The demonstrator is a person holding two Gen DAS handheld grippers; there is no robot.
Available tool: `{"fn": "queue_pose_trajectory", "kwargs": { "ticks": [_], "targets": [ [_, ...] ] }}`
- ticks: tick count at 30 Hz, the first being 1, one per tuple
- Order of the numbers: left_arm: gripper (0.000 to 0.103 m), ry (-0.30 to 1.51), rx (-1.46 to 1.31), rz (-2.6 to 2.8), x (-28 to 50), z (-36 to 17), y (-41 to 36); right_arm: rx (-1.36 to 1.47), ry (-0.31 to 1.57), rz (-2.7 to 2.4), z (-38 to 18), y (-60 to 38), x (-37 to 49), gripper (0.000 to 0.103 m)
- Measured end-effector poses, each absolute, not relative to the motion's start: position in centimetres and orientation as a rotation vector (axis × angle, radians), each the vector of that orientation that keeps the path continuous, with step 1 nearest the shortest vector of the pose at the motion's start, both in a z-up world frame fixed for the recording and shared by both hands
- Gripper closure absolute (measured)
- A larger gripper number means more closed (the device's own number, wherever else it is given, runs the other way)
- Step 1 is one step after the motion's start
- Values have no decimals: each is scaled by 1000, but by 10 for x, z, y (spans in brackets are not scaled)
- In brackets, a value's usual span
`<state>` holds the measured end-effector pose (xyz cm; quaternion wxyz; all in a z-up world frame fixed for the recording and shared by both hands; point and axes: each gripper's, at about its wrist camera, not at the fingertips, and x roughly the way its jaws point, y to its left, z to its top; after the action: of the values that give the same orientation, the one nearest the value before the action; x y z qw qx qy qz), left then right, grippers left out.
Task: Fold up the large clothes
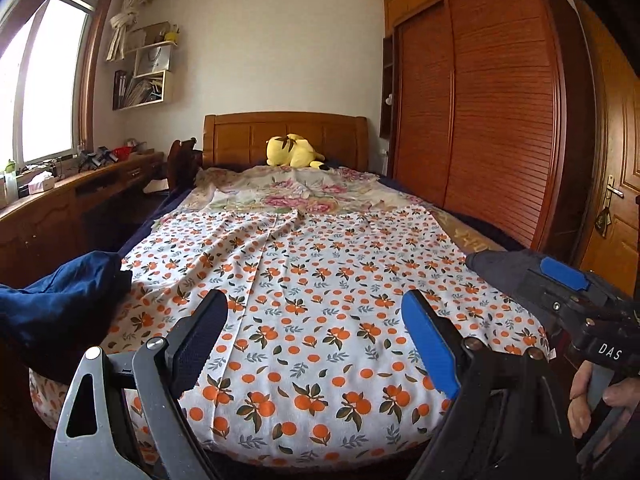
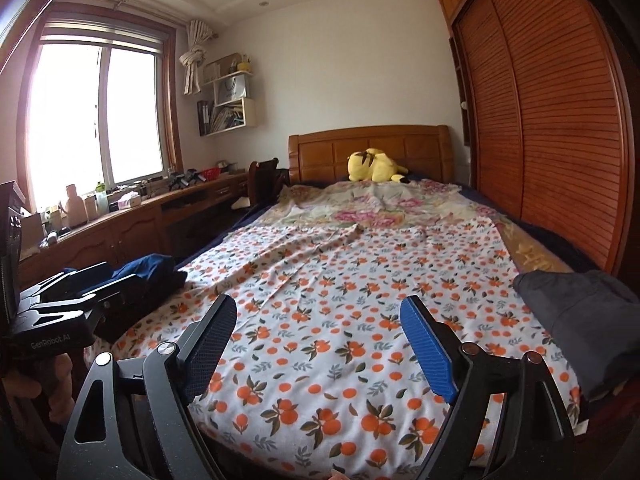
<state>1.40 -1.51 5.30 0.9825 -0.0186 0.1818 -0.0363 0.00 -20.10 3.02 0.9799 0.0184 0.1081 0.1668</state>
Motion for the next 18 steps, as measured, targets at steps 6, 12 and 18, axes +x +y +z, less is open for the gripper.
{"fn": "queue_pose_trajectory", "kwargs": {
  "ticks": [6, 12, 18],
  "targets": [
    [14, 358, -33, -52, 12, 52, -11, 24, 207, 302, 27, -203, -10, 17],
    [14, 370, -34, -48, 13, 47, -10, 19, 216, 304, 28, -203, -15, 17],
    [14, 376, -36, -47, 14, 45, -10, 17, 224, 305, 35, -197, 4, 17]
  ]
}}
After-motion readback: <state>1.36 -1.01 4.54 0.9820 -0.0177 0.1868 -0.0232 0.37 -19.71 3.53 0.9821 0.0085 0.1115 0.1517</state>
